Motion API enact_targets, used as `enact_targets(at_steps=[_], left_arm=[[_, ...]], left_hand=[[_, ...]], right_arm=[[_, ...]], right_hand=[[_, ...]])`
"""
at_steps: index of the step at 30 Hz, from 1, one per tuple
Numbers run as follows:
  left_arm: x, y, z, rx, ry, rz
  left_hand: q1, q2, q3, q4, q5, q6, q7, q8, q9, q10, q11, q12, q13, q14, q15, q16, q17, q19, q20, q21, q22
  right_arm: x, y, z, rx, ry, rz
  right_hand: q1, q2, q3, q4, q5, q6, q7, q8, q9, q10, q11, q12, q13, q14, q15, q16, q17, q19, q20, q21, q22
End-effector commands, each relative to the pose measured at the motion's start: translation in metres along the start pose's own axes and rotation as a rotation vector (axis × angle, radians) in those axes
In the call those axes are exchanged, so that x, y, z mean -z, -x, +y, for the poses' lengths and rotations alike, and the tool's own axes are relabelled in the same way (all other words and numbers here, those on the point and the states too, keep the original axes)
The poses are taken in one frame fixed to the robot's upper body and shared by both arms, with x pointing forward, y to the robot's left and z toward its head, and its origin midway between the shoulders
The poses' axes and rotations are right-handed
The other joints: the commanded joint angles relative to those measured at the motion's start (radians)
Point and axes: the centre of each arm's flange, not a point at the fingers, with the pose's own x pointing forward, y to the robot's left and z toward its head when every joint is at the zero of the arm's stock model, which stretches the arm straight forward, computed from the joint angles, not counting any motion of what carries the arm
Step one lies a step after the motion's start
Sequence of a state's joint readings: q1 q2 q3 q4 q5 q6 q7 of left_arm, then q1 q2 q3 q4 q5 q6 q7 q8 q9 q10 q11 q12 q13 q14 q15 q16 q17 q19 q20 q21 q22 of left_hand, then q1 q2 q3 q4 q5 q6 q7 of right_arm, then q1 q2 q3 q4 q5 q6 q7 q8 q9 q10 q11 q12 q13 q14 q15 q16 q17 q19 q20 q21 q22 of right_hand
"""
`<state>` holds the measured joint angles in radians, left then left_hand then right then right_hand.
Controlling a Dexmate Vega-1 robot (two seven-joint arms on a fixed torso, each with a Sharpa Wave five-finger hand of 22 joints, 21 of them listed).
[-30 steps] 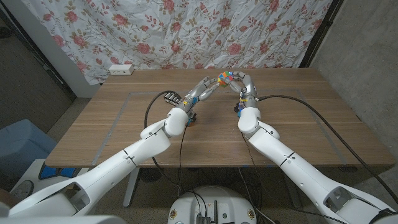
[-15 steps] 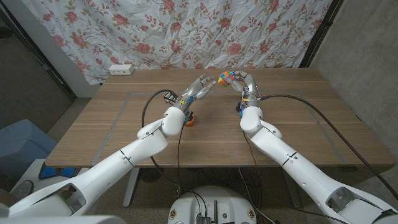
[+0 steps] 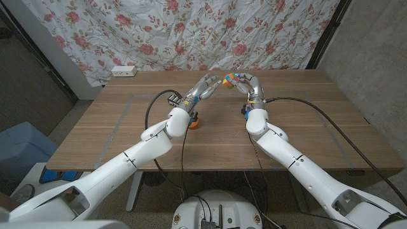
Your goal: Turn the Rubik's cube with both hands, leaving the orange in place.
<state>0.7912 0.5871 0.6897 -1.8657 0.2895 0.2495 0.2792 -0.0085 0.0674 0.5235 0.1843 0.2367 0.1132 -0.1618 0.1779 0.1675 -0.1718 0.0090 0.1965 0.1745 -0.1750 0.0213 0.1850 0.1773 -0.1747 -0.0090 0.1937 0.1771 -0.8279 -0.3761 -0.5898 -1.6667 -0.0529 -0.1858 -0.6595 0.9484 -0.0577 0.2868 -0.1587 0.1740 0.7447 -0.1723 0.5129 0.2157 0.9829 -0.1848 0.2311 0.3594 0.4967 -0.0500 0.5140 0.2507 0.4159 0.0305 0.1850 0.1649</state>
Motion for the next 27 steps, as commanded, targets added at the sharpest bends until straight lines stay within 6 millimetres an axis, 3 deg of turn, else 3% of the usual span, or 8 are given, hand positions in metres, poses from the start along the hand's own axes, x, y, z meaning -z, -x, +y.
enact_targets(at_steps=[1,27], left_arm=[[-0.0024,-0.0012,-0.0083,-0.005,0.031,-0.005],[0.0039,-0.0078,-0.0101,-0.008,0.040,-0.004]], left_hand=[[0.009,0.117,0.010,-0.001,0.005,0.007,0.003,0.004,0.004,-0.019,0.002,0.006,0.002,-0.099,-0.007,0.003,0.001,-0.012,0.006,0.008,-0.001],[0.005,0.112,0.013,0.002,0.003,0.013,0.003,0.003,0.004,-0.013,0.005,0.005,0.002,-0.095,-0.008,0.003,0.002,-0.010,0.005,0.008,0.000]], right_arm=[[-0.0006,-0.0058,0.0076,0.002,-0.018,0.004],[0.0000,-0.0125,0.0042,0.003,-0.023,0.007]], right_hand=[[0.088,0.078,-0.002,0.002,0.007,0.049,-0.050,-0.001,0.002,0.030,-0.034,0.004,0.004,0.001,-0.137,0.000,0.003,0.009,-0.002,0.004,0.002],[0.079,0.076,-0.009,0.006,0.007,0.046,-0.050,-0.004,0.002,0.018,-0.032,-0.003,0.004,-0.003,-0.135,-0.002,0.002,0.006,0.000,0.003,0.003]])
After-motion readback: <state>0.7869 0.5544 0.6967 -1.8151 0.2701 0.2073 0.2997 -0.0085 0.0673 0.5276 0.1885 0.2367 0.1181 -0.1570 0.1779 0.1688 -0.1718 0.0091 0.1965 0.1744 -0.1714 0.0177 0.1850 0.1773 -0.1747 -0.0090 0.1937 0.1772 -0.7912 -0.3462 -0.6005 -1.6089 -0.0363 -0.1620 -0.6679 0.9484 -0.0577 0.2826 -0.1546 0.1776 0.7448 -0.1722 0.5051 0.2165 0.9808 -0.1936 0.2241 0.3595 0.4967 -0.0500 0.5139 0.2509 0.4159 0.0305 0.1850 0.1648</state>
